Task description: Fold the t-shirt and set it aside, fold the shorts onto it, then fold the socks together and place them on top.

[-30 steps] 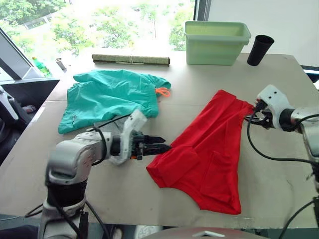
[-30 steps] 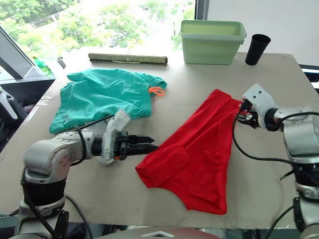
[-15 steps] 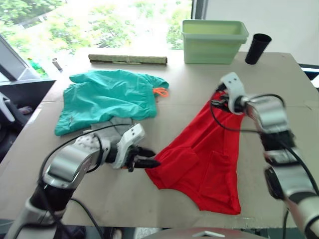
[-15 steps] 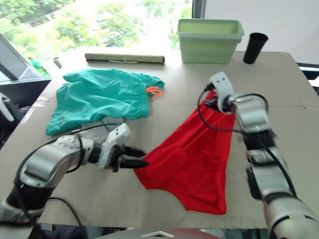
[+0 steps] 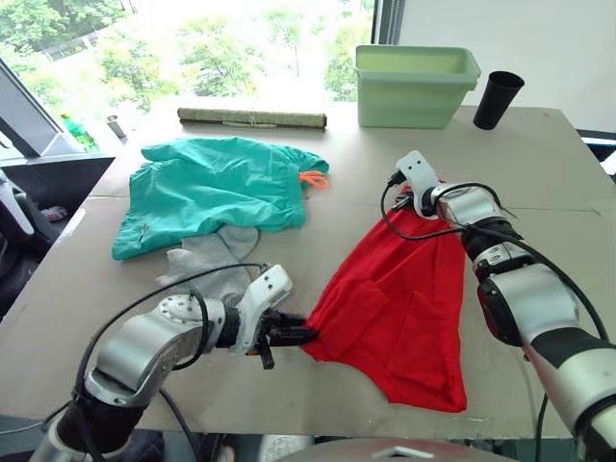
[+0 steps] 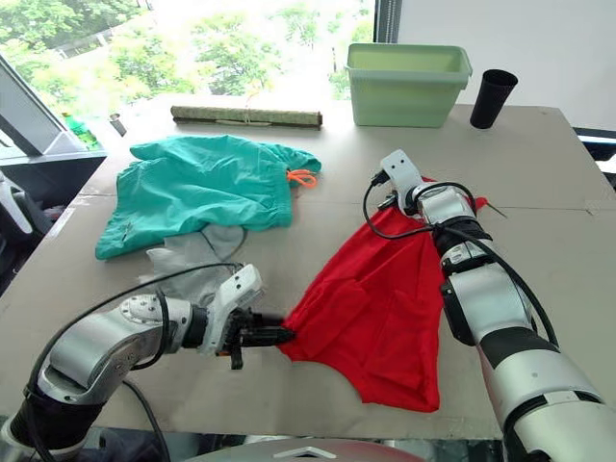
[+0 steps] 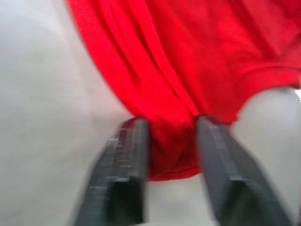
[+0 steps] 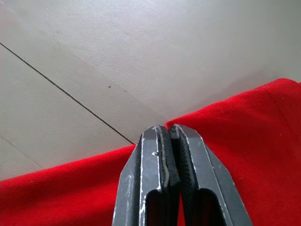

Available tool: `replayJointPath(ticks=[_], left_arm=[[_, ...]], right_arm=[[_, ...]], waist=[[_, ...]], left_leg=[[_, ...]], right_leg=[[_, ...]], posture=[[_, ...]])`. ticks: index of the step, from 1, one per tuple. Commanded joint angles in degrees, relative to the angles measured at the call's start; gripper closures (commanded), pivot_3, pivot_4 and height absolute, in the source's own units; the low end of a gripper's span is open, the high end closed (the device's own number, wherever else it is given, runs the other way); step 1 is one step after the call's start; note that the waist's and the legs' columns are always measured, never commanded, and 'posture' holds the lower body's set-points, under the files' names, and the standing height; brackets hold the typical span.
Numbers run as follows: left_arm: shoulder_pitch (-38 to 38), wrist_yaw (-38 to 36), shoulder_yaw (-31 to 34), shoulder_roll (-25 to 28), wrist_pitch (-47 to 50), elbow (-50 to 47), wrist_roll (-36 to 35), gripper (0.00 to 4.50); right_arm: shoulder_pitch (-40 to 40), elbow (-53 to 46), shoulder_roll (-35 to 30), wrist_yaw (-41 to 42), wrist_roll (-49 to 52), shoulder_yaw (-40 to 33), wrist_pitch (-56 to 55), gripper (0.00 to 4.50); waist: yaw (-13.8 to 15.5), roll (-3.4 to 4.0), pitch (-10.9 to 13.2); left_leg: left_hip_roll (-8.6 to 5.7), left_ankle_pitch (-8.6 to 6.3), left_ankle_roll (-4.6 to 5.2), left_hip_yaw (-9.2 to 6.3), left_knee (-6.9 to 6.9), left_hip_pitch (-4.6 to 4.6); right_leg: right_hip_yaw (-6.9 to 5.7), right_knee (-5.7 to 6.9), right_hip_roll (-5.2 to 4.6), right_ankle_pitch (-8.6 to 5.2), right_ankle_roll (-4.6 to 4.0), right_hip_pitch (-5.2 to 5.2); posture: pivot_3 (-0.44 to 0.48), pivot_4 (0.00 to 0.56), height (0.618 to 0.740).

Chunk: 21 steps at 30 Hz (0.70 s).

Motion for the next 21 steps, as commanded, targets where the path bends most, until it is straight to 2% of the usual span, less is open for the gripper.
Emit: replayJointPath(ticks=[1,6,8,10,11,13,14,16,18,19,20,21], left_arm=[[1.78,1.92,2.92,-1.42,3.02,-3.51,-4.72,4.41],[4.33,5.95,6.48,-3.40,5.26,-5.69,-8.26,4.41],[5.19,7.34,7.50,-3.95,5.35,-6.16,-9.04,4.41],[5.94,8.20,9.03,-4.66,5.71,-5.87,-10.70,4.41],[6.32,8.33,9.73,-4.82,5.78,-5.88,-11.54,4.50],[6.57,7.04,10.41,-4.15,3.34,-5.89,-11.86,4.50],[6.63,5.88,12.26,-4.39,2.22,-5.31,-13.57,4.50],[6.78,3.26,15.86,-4.00,1.85,-4.65,-17.91,3.70],[7.25,0.69,18.16,-2.38,0.53,-4.81,-20.07,2.92],[7.59,-1.14,18.88,-1.00,0.25,-4.95,-21.31,2.32],[8.18,-3.79,19.19,0.81,-0.67,-5.24,-21.83,1.90],[9.46,-8.00,18.73,3.94,-3.30,-5.80,-20.42,1.90]], right_arm=[[-1.90,2.12,3.31,2.45,-0.87,0.99,-6.45,4.50],[-3.57,3.85,7.22,4.79,-2.02,2.01,-11.63,4.50],[-3.71,4.15,7.87,4.20,-2.58,2.09,-13.00,4.50],[-3.09,3.13,7.25,7.00,-2.07,1.56,-14.56,4.50],[-2.72,2.25,6.66,7.68,-2.04,1.46,-15.04,4.01],[-1.95,-0.33,5.21,9.30,-1.68,1.17,-14.50,3.72],[-1.00,-3.07,4.07,10.37,-1.37,0.99,-13.70,3.28],[2.15,-11.27,1.45,11.70,-1.02,0.76,-11.53,2.35],[9.35,-29.19,-2.06,15.81,2.20,-0.39,-4.57,1.35],[13.32,-38.79,-4.00,17.98,4.11,-0.82,-1.10,0.79],[17.15,-47.76,-6.05,20.05,6.05,-1.13,1.98,0.77],[22.47,-58.46,-9.39,22.71,8.40,-1.60,3.74,0.77]], waist=[[-0.30,0.00,0.03],[-0.76,0.01,0.05],[-0.67,0.02,0.06],[-0.39,0.02,0.11],[-0.35,0.03,0.12],[0.18,0.02,0.18],[0.29,0.02,0.18],[0.45,0.00,0.19],[0.51,0.00,0.20],[0.54,0.00,0.20],[0.62,0.00,0.20],[0.68,0.01,0.21]], left_leg=[[0.01,0.02,-0.02,0.04,-0.05,-0.01],[0.01,0.42,-0.12,0.02,-0.70,0.04],[0.01,0.43,-0.15,-0.04,-0.82,0.04],[0.01,0.43,-0.15,-0.05,-0.83,0.02],[0.01,0.43,-0.15,-0.05,-0.83,0.01],[-0.01,0.42,-0.16,-0.05,-0.83,0.00],[-0.02,0.41,-0.18,-0.06,-0.83,0.00],[-0.03,0.32,-0.33,-0.09,-0.83,-0.03],[-0.03,0.28,-0.41,-0.15,-0.83,-0.06],[-0.03,0.27,-0.41,-0.16,-0.84,-0.07],[-0.03,0.27,-0.41,-0.20,-0.86,-0.09],[-0.03,0.27,-0.41,-0.26,-0.91,-0.14]], right_leg=[[0.03,0.04,0.01,0.00,-0.01,-0.01],[0.02,0.03,0.08,-0.05,-0.14,-0.22],[-0.03,0.01,0.09,-0.12,-0.25,-0.23],[-0.04,-0.04,0.08,-0.13,-0.26,-0.23],[-0.04,-0.07,0.08,-0.13,-0.26,-0.23],[-0.05,-0.11,0.06,-0.13,-0.25,-0.22],[-0.05,-0.12,0.04,-0.13,-0.26,-0.22],[-0.09,-0.15,0.01,-0.13,-0.26,-0.22],[-0.14,-0.19,-0.04,-0.13,-0.27,-0.22],[-0.16,-0.20,-0.05,-0.13,-0.27,-0.22],[-0.20,-0.22,-0.05,-0.14,-0.27,-0.22],[-0.25,-0.28,-0.05,-0.15,-0.27,-0.24]], posture=[[0.000,0.150,0.740],[0.000,0.150,0.740],[0.000,0.150,0.740],[0.000,0.150,0.740],[0.000,0.150,0.740],[0.000,0.150,0.740],[0.000,0.150,0.740],[0.000,0.150,0.740],[0.000,0.150,0.740],[0.000,0.150,0.740],[0.000,0.150,0.740],[0.000,0.150,0.740]])
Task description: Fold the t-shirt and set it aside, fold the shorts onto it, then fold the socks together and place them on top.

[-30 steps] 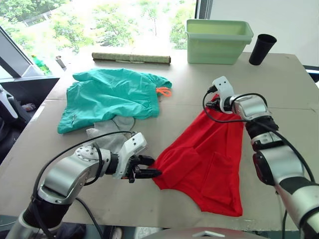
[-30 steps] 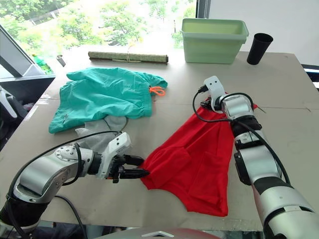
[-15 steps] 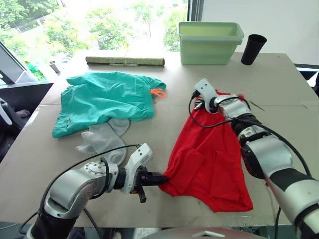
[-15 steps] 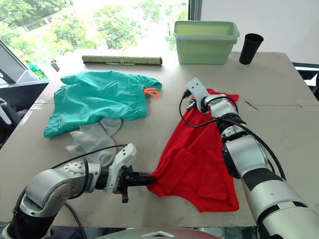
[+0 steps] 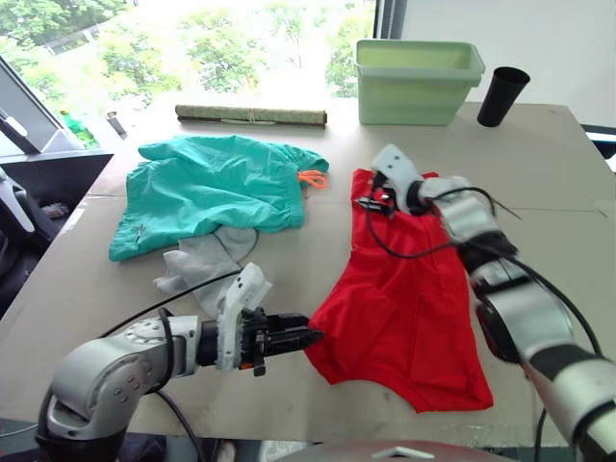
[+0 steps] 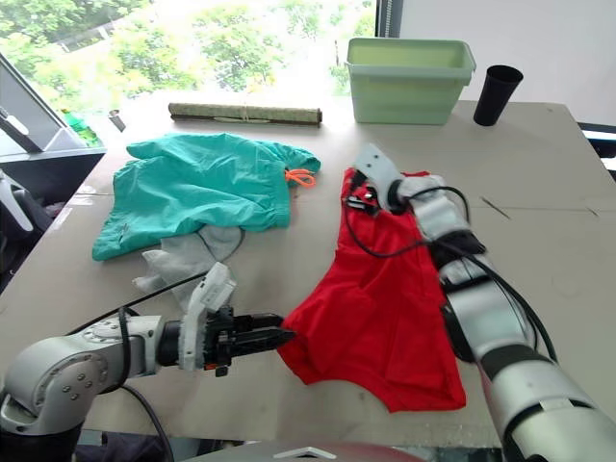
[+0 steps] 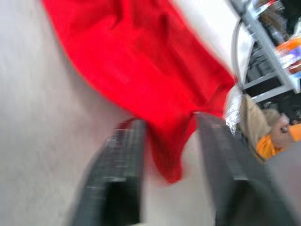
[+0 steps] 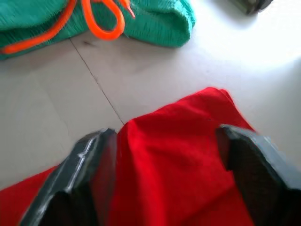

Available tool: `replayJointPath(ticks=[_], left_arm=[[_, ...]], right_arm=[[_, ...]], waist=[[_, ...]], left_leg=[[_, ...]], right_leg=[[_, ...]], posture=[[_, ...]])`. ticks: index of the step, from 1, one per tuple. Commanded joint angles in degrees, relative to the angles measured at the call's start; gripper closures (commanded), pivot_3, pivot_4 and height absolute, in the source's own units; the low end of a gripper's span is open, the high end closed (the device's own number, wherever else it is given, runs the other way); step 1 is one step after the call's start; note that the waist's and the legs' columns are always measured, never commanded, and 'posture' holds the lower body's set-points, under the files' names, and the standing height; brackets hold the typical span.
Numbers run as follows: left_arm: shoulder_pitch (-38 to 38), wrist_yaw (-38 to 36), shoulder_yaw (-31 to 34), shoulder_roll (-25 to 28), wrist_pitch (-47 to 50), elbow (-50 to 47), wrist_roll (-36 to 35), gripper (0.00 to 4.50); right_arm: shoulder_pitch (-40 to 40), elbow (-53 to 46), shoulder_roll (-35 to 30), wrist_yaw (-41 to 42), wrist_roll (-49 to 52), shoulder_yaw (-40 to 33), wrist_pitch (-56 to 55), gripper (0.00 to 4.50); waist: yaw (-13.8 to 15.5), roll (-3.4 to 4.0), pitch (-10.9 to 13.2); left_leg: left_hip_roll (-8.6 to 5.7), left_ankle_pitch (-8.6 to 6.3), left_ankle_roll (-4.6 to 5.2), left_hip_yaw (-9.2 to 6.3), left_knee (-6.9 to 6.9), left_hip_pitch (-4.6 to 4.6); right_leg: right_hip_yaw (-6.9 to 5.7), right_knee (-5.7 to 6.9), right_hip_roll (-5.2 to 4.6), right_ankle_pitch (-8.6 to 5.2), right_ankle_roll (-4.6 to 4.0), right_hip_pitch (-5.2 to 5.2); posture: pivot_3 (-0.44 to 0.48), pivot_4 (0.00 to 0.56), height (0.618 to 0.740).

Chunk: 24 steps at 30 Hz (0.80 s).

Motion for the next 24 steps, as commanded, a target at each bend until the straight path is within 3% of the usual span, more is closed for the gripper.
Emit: replayJointPath(ticks=[1,6,8,10,15,24], left_arm=[[2.93,-12.02,0.63,7.82,-7.54,-1.72,0.84,1.90],[0.63,-26.34,-8.54,12.95,-32.62,3.50,16.81,1.90],[-2.21,-30.80,-13.29,12.43,-43.42,7.69,23.29,1.90],[-4.38,-34.00,-16.27,11.65,-51.19,12.13,27.30,1.90],[-11.61,-41.04,-22.29,7.23,-74.18,27.51,35.86,1.90],[-21.40,-43.07,-31.13,2.73,-88.92,44.61,40.31,1.90]], right_arm=[[11.71,-32.87,-7.95,8.06,7.69,-2.10,7.61,0.77],[37.04,-63.10,-20.27,14.94,16.65,-8.55,7.91,0.77],[48.88,-70.82,-24.29,16.14,16.13,-12.39,3.69,0.77],[55.44,-74.87,-26.81,16.47,17.90,-15.09,3.74,0.77],[71.91,-76.85,-31.85,19.57,12.65,-21.45,-10.71,0.77],[88.63,-72.04,-33.96,23.17,9.59,-28.49,-24.78,0.77]], waist=[[0.04,0.02,0.00],[0.39,0.15,0.08],[1.72,0.16,0.08],[1.89,0.22,0.15],[1.93,0.06,0.15],[3.01,-0.25,0.27]], left_leg=[[0.00,0.00,0.00,-0.01,-0.05,-0.03],[-0.01,-0.01,-0.05,0.06,-0.49,0.08],[-0.02,0.01,-0.08,0.06,-0.70,0.07],[-0.02,-0.01,-0.06,0.09,-0.74,0.02],[0.00,-0.14,0.21,0.18,-0.68,0.01],[0.01,-0.03,0.61,0.15,-0.53,-0.05]], right_leg=[[-0.03,-0.05,0.00,-0.04,-0.05,-0.03],[-0.06,-0.48,0.02,-0.07,-0.08,-0.02],[-0.10,-0.75,0.04,-0.18,-0.26,-0.02],[-0.09,-0.87,0.03,-0.20,-0.27,-0.07],[0.02,-0.85,0.04,-0.20,-0.25,-0.16],[-0.06,-0.83,0.15,-0.23,0.08,-0.10]], posture=[[0.000,0.150,0.740],[0.000,0.150,0.740],[0.000,0.150,0.740],[0.000,0.150,0.740],[0.000,0.150,0.740],[0.000,0.150,0.740]])
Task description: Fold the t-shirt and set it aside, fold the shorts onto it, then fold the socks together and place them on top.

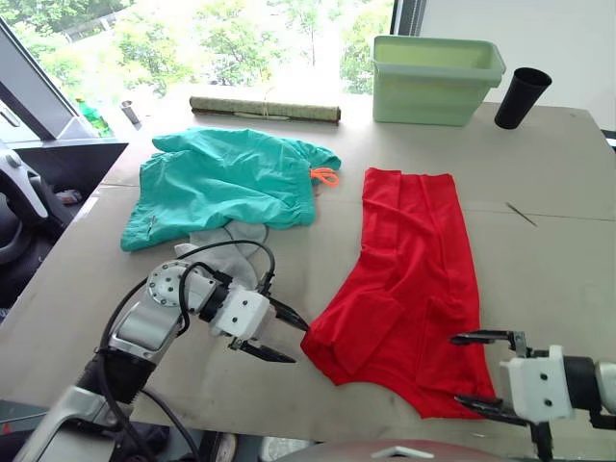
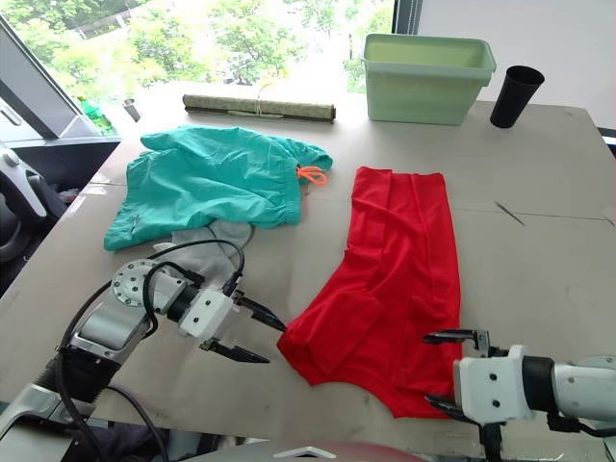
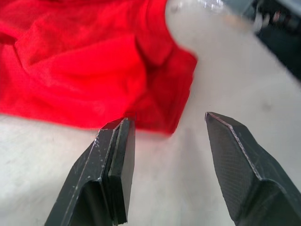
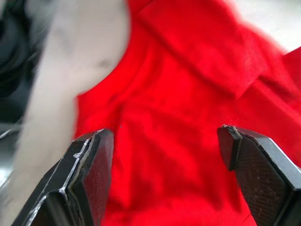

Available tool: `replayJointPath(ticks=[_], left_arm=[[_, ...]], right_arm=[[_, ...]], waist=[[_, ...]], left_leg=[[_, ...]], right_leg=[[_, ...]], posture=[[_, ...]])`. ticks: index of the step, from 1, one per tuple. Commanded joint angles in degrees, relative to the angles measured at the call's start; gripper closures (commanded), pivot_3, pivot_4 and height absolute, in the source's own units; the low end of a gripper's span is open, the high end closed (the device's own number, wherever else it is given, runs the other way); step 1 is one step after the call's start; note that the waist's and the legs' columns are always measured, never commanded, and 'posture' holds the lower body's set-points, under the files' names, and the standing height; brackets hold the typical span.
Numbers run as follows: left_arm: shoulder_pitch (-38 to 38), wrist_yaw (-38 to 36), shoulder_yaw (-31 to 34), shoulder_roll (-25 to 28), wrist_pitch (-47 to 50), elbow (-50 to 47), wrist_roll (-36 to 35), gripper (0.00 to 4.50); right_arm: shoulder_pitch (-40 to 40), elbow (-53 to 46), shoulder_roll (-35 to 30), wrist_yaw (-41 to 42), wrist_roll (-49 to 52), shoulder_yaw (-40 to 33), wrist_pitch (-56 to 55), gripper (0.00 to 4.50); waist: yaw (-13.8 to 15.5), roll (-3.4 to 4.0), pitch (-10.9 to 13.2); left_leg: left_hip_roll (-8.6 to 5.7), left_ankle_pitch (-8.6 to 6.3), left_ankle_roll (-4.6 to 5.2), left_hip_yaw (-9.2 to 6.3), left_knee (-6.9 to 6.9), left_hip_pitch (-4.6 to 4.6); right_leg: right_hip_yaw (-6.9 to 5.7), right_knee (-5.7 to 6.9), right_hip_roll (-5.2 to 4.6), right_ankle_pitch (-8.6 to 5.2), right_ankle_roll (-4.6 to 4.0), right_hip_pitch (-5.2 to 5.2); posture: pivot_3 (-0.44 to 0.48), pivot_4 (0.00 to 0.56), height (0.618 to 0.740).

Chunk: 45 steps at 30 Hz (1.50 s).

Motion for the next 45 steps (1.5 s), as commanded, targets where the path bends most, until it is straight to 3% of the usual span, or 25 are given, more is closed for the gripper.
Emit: replayJointPath(ticks=[1,6,13,14,15,17,19,20,22,23,31,34,37,39,42,45], left_arm=[[-1.54,-0.25,-2.78,-1.38,-4.82,4.15,1.31,1.90],[-1.20,0.13,-2.92,-2.89,-6.70,5.93,1.99,1.90],[-0.73,2.98,-4.66,-4.82,-6.85,6.92,5.74,1.90],[-0.84,3.45,-4.92,-5.25,-6.74,7.27,6.30,1.83],[-0.88,4.11,-4.95,-5.72,-6.11,7.46,6.62,1.83],[-1.00,4.61,-5.18,-6.51,-4.77,7.64,6.85,2.48],[0.75,4.83,-5.20,-6.23,-4.47,6.57,6.45,2.71],[2.78,5.02,-4.88,-5.62,-3.64,4.63,5.59,3.40],[6.23,5.16,-4.11,-4.17,-1.67,0.39,3.63,3.91],[7.42,5.05,-3.69,-3.46,0.04,-1.76,2.37,4.39],[14.04,8.31,5.30,11.64,37.98,-30.44,-24.79,4.46],[12.68,10.45,9.70,16.61,51.47,-34.65,-36.91,4.46],[4.08,13.92,11.44,19.38,68.01,-30.95,-49.08,4.46],[-4.63,17.82,9.22,17.42,79.24,-23.98,-51.74,4.46],[-15.24,25.04,5.26,8.47,91.16,-13.12,-51.39,4.46],[-20.53,33.08,5.48,0.37,100.13,-4.43,-49.48,4.46]], right_arm=[[4.44,1.22,-0.41,1.12,-1.22,-2.62,-4.93,0.77],[7.98,4.36,-0.40,0.64,-3.46,-3.27,-8.69,0.77],[6.88,10.21,-0.15,-2.23,-5.61,-1.61,-8.58,0.77],[6.78,10.49,-0.09,-2.45,-5.57,-1.10,-8.18,1.32],[6.72,10.52,-0.01,-2.64,-5.39,-0.65,-7.66,1.56],[6.68,10.18,-0.02,-3.01,-5.41,0.30,-6.27,2.77],[7.18,9.55,0.39,-3.42,-4.55,0.53,-4.55,3.01],[7.75,8.65,0.75,-3.54,-3.48,0.12,-3.31,3.74],[9.20,6.36,1.12,-3.35,-0.89,-1.30,-0.42,4.40],[9.83,5.44,1.09,-3.17,-0.11,-1.98,0.42,4.50],[12.13,-2.10,1.87,-3.20,11.93,-10.48,12.68,4.50],[11.61,-3.92,1.28,-3.05,15.94,-12.71,17.08,4.50],[8.11,-4.87,-0.92,-3.91,21.72,-15.02,24.26,4.50],[4.46,-4.36,-3.76,-5.10,25.33,-15.76,30.95,4.50],[-3.69,-1.18,-8.92,-7.67,28.93,-13.57,40.37,4.50],[-15.43,3.68,-13.37,-11.16,31.42,-7.86,49.37,4.50]], waist=[[0.00,-0.03,0.01],[-0.08,-0.10,0.03],[-0.07,0.01,-0.04],[0.05,0.10,-0.09],[0.37,0.28,-0.20],[0.91,0.51,-0.34],[1.45,0.58,-0.38],[1.42,0.56,-0.40],[1.14,0.53,-0.49],[1.08,0.51,-0.49],[0.22,0.35,-0.26],[-0.03,0.36,-0.24],[-0.08,0.27,-0.13],[0.00,0.20,-0.01],[0.16,0.08,0.03],[0.03,-0.35,0.27]], left_leg=[[0.01,-0.03,0.05,0.00,0.06,-0.02],[0.07,-0.09,0.14,-0.02,0.24,-0.02],[0.08,-0.19,0.29,-0.06,0.52,0.01],[0.07,-0.21,0.31,-0.05,0.54,0.01],[0.05,-0.24,0.36,-0.05,0.57,0.01],[0.01,-0.28,0.44,-0.04,0.62,0.01],[-0.01,-0.30,0.47,-0.02,0.67,0.01],[-0.01,-0.30,0.48,-0.03,0.72,0.00],[0.01,-0.32,0.50,-0.03,0.72,0.01],[0.02,-0.34,0.52,-0.03,0.71,0.02],[0.10,-0.34,0.41,-0.22,0.61,-0.10],[0.09,-0.46,0.20,-0.28,0.69,-0.11],[0.06,-0.45,0.20,-0.29,0.73,-0.09],[0.03,-0.34,0.41,-0.31,0.76,-0.05],[-0.03,-0.29,0.48,-0.34,0.83,-0.03],[-0.09,-0.29,0.51,-0.32,0.85,-0.03]], right_leg=[[-0.02,0.00,0.03,0.03,0.06,0.07],[-0.02,0.01,0.10,-0.01,0.13,0.11],[0.00,0.04,0.02,-0.10,-0.02,0.20],[0.02,0.04,0.00,-0.10,-0.01,0.22],[0.01,0.04,-0.02,-0.10,-0.01,0.24],[0.01,0.04,-0.07,-0.10,-0.01,0.27],[0.02,0.04,-0.08,-0.09,0.00,0.29],[0.00,0.04,-0.08,-0.09,0.01,0.30],[0.05,0.04,-0.08,-0.08,0.02,0.31],[0.06,0.04,-0.08,-0.08,0.01,0.31],[-0.06,0.05,-0.05,-0.12,0.04,0.19],[-0.07,0.05,-0.06,-0.12,0.06,0.22],[-0.07,0.06,-0.05,-0.12,0.07,0.26],[-0.09,0.07,-0.03,-0.12,0.07,0.35],[-0.07,0.09,0.05,-0.10,0.11,0.41],[0.03,0.08,0.14,0.02,0.38,0.51]], posture=[[0.000,0.150,0.740],[0.000,0.150,0.740],[0.000,0.150,0.740],[0.000,0.150,0.740],[0.000,0.150,0.740],[0.000,0.150,0.740],[0.000,0.150,0.740],[0.000,0.150,0.740],[0.000,0.150,0.740],[0.000,0.150,0.740],[0.000,0.150,0.740],[0.000,0.150,0.740],[0.000,0.150,0.740],[0.000,0.150,0.740],[0.000,0.150,0.740],[0.000,0.150,0.740]])
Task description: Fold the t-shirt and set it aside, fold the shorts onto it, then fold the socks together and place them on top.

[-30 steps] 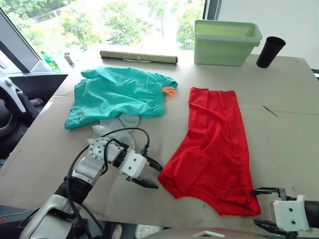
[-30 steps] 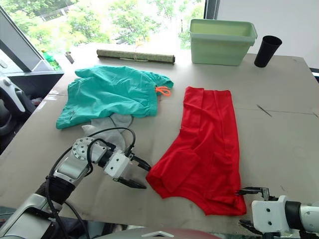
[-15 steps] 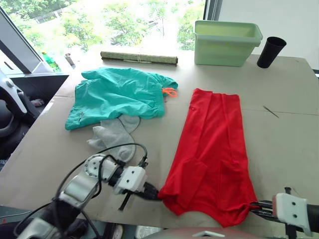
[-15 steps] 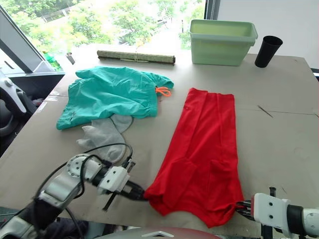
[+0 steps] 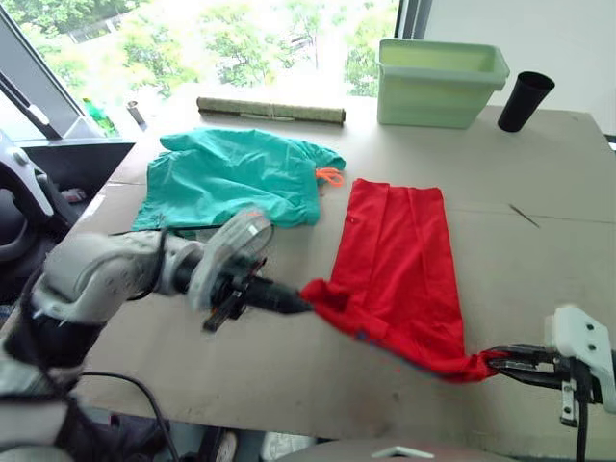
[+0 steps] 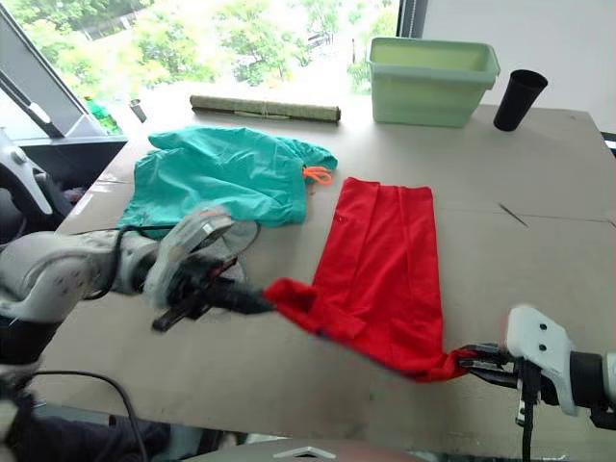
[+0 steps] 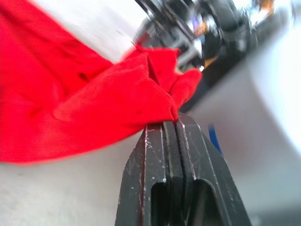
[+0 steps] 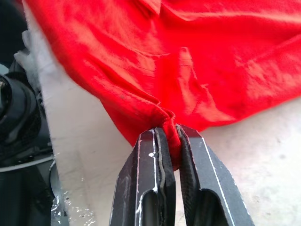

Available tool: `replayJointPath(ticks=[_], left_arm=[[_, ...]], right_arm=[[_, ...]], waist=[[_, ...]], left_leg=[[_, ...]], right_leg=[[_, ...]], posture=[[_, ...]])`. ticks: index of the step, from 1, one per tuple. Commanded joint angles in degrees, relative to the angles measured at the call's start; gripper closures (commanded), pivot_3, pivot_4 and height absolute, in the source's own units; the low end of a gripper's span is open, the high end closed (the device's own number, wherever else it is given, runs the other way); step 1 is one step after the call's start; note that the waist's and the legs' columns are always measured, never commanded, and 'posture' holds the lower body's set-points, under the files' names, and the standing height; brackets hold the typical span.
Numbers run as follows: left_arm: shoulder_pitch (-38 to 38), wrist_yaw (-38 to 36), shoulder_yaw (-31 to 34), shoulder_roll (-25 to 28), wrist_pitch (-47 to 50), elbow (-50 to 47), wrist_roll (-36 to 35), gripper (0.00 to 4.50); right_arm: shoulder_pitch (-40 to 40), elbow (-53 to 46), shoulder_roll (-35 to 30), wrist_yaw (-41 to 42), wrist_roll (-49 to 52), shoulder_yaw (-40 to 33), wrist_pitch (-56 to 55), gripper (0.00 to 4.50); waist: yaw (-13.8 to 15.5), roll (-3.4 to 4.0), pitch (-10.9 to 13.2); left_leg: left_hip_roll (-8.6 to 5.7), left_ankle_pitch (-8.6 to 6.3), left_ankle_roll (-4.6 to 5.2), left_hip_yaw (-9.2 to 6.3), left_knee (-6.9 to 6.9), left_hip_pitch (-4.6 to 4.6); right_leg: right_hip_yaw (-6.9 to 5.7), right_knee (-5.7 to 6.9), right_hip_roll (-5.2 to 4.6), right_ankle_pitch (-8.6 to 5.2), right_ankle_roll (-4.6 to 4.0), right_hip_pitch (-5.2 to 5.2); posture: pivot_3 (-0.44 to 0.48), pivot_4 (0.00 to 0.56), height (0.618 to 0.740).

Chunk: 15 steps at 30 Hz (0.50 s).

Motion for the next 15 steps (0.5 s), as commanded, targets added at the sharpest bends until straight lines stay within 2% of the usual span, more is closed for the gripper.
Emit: replayJointPath(ticks=[1,4,5,7,8,10,11,12,15], left_arm=[[-3.32,9.26,1.36,-6.70,9.77,8.50,1.15,4.46],[-5.77,16.77,6.34,-13.96,12.98,15.45,2.39,4.46],[-7.08,22.65,9.91,-17.91,12.75,19.95,4.04,4.46],[-8.01,31.72,14.98,-22.85,11.80,25.29,7.60,4.46],[-7.21,32.82,16.14,-23.47,11.76,24.33,8.06,4.14],[-5.44,33.48,19.18,-23.66,13.59,21.09,6.89,3.50],[-4.57,34.04,20.87,-23.50,14.62,19.65,6.27,3.08],[-3.25,33.68,21.52,-22.74,14.15,17.17,6.06,2.61],[1.72,28.05,21.69,-19.26,6.57,6.68,6.79,1.28]], right_arm=[[-11.23,5.09,-3.97,-4.35,2.89,6.20,9.77,4.50],[-26.42,10.74,-2.72,-10.30,1.79,15.57,16.64,4.50],[-31.32,12.89,-1.45,-12.12,0.75,19.08,18.59,4.50],[-36.19,15.65,-0.30,-14.09,-1.35,23.57,20.41,4.50],[-36.35,15.65,-0.04,-14.28,-1.02,23.64,21.18,4.50],[-34.71,14.35,0.45,-15.25,-0.39,21.77,21.99,3.77],[-33.64,13.20,1.14,-16.17,0.10,19.98,22.57,3.47],[-32.55,11.79,1.98,-17.38,0.35,17.97,22.95,2.97],[-28.01,6.24,4.03,-19.50,0.52,11.10,22.26,1.62]], waist=[[-0.37,-0.36,0.11],[-0.63,-0.62,0.21],[-0.50,-0.61,0.21],[-0.28,-0.63,0.20],[-0.08,-0.62,0.19],[-0.16,-0.62,0.18],[-0.21,-0.62,0.18],[-0.25,-0.62,0.18],[-0.42,-0.58,0.17]], left_leg=[[0.01,0.01,-0.02,-0.01,0.00,0.00],[0.07,0.17,-0.29,-0.02,0.00,-0.19],[0.10,0.18,-0.31,-0.01,0.02,-0.24],[0.09,0.26,-0.43,-0.12,0.07,-0.41],[0.08,0.27,-0.44,-0.16,0.08,-0.46],[0.07,0.28,-0.48,-0.27,0.06,-0.60],[0.05,0.28,-0.49,-0.27,0.00,-0.61],[0.04,0.27,-0.49,-0.28,-0.03,-0.62],[0.04,0.29,-0.52,-0.31,-0.03,-0.59]], right_leg=[[0.03,0.00,0.04,0.02,0.01,0.00],[0.07,0.01,0.11,0.06,-0.05,-0.18],[0.07,0.04,0.13,0.16,-0.22,-0.27],[-0.03,0.08,0.13,0.18,-0.24,-0.40],[-0.08,0.09,0.12,0.18,-0.24,-0.40],[-0.24,0.08,0.08,0.19,-0.24,-0.46],[-0.26,0.05,0.04,0.19,-0.24,-0.47],[-0.30,0.05,0.01,0.18,-0.22,-0.47],[-0.35,0.08,-0.02,0.18,-0.22,-0.46]], posture=[[0.000,0.150,0.740],[0.000,0.150,0.740],[0.000,0.150,0.740],[0.000,0.150,0.740],[0.000,0.150,0.740],[0.000,0.150,0.740],[0.000,0.150,0.740],[0.000,0.150,0.740],[0.000,0.150,0.740]])
